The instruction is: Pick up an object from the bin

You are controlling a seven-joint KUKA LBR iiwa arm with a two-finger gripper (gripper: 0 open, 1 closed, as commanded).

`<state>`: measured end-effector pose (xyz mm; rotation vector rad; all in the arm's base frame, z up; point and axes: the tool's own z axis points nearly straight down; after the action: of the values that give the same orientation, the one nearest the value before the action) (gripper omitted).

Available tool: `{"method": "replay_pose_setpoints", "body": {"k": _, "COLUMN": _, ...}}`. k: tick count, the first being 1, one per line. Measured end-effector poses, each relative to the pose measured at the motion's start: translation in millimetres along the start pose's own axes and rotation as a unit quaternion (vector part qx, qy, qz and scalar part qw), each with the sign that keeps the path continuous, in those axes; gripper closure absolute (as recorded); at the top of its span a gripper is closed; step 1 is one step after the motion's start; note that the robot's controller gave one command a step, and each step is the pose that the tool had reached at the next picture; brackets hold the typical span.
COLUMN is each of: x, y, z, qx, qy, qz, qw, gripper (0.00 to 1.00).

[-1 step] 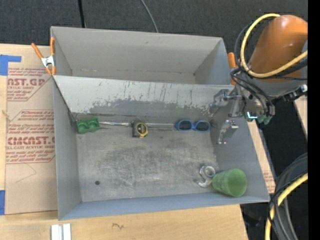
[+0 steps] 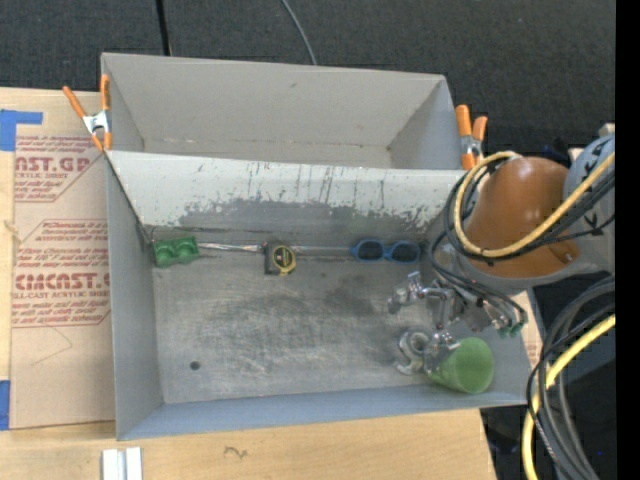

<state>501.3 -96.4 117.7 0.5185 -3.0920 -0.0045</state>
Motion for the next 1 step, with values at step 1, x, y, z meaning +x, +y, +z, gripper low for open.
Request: {"method": "replay_pose_setpoints", "body": {"k": 1, "x": 15.8, "y": -21.3, "z": 27.9, "qx": -0.007, "qy": -0.0029, "qz": 0.052, "qw": 0.9986, "gripper": 0.0}}
